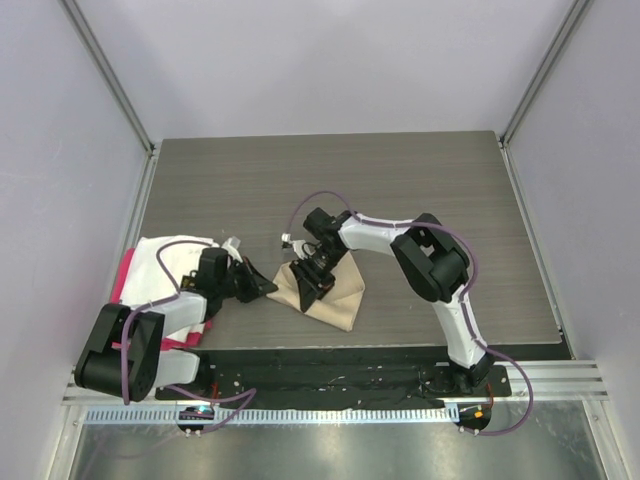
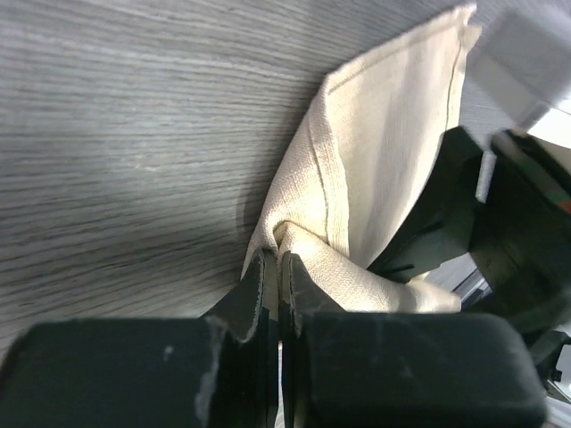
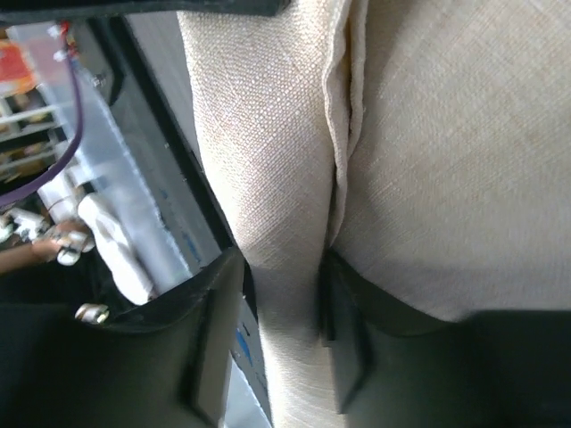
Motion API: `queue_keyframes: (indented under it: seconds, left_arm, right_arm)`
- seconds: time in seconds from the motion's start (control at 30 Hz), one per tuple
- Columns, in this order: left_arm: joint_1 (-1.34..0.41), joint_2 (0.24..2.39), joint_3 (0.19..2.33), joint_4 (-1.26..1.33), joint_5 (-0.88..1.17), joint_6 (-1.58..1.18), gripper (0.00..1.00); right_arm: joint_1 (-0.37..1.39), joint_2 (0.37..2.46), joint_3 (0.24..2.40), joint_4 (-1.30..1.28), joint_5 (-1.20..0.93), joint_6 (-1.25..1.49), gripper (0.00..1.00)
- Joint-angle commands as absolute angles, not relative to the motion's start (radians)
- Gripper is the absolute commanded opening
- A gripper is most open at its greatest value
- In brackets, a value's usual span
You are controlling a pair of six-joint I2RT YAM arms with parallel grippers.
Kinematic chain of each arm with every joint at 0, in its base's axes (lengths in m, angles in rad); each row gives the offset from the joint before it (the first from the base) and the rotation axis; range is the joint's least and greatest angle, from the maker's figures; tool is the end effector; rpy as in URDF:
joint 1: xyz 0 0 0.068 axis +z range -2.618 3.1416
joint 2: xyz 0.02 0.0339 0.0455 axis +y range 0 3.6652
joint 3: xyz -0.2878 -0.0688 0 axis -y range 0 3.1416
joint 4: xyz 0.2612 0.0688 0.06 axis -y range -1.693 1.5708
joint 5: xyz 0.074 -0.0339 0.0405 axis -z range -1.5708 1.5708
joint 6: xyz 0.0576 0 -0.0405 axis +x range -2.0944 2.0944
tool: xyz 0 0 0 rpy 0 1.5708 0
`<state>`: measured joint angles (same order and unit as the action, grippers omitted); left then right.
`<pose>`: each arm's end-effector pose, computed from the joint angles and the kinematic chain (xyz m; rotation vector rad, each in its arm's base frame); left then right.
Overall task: Fold the napkin, place the utensils inside, and roll it up
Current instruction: Roll the napkin at the center of the board.
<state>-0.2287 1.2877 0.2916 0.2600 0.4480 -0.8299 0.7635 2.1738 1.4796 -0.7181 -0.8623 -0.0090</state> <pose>0.2137 -0.0754 0.1187 -0.4873 2.4048 -1.0266 0.2876 0.3358 0.1195 1.1078 -2.4623 -1.2329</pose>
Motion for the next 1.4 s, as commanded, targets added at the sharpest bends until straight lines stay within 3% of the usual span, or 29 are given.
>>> queue_keyframes:
  seconds: [0.0,0.13,0.4,0.53,0.93,1.07,1.1,1.13,1.2,1.37]
  left_arm:
    - [-0.232,1.299,0.359,0.174,0.445,-0.785,0.0]
    - [-0.232,1.322,0.413,0.052,0.436,-0.761,0.0]
    - [-0.232,1.358,0.486,-0.093,0.43,-0.773,0.0]
    - [-0.232,1.365,0.505,-0.12,0.428,-0.77,0.0]
    - [-0.23,1.365,0.517,-0.144,0.426,-0.762,0.0]
    - [-0.232,1.364,0.52,-0.147,0.429,-0.759,0.0]
    - [-0.232,1.358,0.522,-0.146,0.431,-0.756,0.0]
    - [-0.232,1.353,0.522,-0.147,0.431,-0.755,0.0]
    - [-0.23,1.33,0.523,-0.153,0.414,-0.752,0.07]
    - [-0.23,1.253,0.541,-0.21,0.348,-0.738,0.42]
  right_arm:
    - [0.776,2.027,1.505,-0.701,-0.577,0.024,0.57]
    - [0.819,1.905,1.474,-0.629,-0.479,0.009,0.69]
    - [1.038,1.658,1.153,-0.276,0.112,-0.095,0.74]
    - [1.133,1.655,1.085,-0.175,0.256,-0.138,0.75]
    - [1.178,1.764,1.072,-0.155,0.258,-0.183,0.75]
    - [1.128,1.795,1.072,-0.167,0.151,-0.146,0.62]
    - [1.114,1.796,1.069,-0.169,0.125,-0.137,0.49]
    - [1.095,1.795,1.066,-0.175,0.085,-0.118,0.44]
    - [1.052,1.79,1.062,-0.178,-0.04,-0.104,0.36]
    - [0.973,1.799,1.069,-0.218,-0.268,-0.066,0.27]
